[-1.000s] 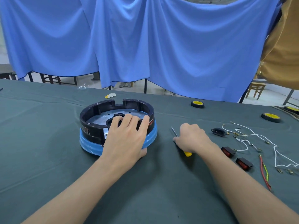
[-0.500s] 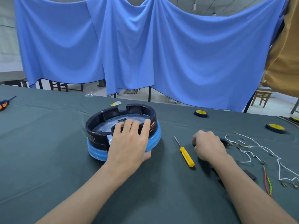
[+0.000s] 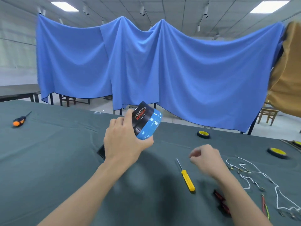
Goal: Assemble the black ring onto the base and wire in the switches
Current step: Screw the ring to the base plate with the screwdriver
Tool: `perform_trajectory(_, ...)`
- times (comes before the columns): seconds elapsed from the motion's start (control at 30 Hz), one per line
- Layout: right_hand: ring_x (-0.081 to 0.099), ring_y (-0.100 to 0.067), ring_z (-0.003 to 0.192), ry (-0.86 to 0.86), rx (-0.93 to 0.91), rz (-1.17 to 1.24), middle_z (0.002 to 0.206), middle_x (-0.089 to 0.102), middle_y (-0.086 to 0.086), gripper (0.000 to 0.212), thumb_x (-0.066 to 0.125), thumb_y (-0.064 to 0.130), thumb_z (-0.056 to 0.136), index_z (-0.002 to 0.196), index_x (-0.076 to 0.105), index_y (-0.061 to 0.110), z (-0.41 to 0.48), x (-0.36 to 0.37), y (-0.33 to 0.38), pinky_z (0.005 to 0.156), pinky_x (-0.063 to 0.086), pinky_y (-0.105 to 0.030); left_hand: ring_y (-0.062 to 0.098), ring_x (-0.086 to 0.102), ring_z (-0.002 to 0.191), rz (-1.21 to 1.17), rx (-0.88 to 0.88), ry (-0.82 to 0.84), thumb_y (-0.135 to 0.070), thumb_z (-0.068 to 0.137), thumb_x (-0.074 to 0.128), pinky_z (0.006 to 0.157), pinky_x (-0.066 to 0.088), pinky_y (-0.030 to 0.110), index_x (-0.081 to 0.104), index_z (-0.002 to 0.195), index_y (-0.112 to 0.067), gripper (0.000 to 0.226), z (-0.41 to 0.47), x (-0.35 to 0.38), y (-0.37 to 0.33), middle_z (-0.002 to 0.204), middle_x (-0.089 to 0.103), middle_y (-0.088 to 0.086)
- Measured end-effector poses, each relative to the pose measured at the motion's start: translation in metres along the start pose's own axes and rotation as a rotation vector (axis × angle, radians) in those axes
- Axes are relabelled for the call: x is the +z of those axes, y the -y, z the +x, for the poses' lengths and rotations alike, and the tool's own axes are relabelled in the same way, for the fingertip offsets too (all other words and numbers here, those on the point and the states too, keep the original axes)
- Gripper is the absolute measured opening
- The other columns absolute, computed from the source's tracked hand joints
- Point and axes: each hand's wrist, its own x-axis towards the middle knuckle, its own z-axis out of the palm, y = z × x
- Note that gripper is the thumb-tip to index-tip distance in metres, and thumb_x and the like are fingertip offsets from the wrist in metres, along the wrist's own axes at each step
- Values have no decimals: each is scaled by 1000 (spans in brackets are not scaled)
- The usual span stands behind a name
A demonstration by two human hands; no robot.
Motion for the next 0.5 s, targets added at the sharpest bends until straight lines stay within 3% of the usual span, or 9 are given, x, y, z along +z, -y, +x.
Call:
perform_trajectory(0.07,58,1,65,4,-66,164,64,66,13,17,62,13,82,76,73,25,-5,-13,14,48,39,-5,18,51,93,-182,-112,-4,-54,56,72,65,37,32,51,117,-36,67,7,-11,-1,92,60,-13)
perform_trajectory(0.13,55,4,54,-9,-123,268,57,65,11,18,63,13,80,75,73,28,-11,-25,29,45,37,-6,16,59,88,-362,-209,-2,-55,51,70,69,48,36,55,102,-39,55,15,-22,0,85,64,-16)
perform_trajectory(0.23,56,3,58,-23,-203,354,61,68,11,19,65,14,79,72,73,29,-17,-38,54,50,40,-10,13,68,81,-559,-297,26,-54,47,74,77,57,43,63,87,-36,45,25,-41,2,78,70,-15)
perform_trajectory(0.37,62,-7,70,-20,-254,547,67,70,13,17,68,13,77,70,74,26,-25,-52,82,70,48,-27,16,73,72,-791,-377,61,-39,50,80,66,60,38,70,79,-35,31,34,-59,5,76,75,-9)
perform_trajectory(0.43,62,-10,67,6,-297,644,69,71,7,16,68,9,78,72,75,22,-28,-59,94,74,52,-29,16,72,65,-898,-449,90,-33,58,83,57,57,31,72,81,-30,25,37,-67,8,75,76,-5)
perform_trajectory(0.5,63,-11,66,25,-337,722,73,72,-1,15,68,6,79,75,75,18,-31,-65,104,73,54,-26,19,72,64,-985,-545,150,-29,68,82,59,58,31,75,88,-19,23,39,-73,14,80,77,1)
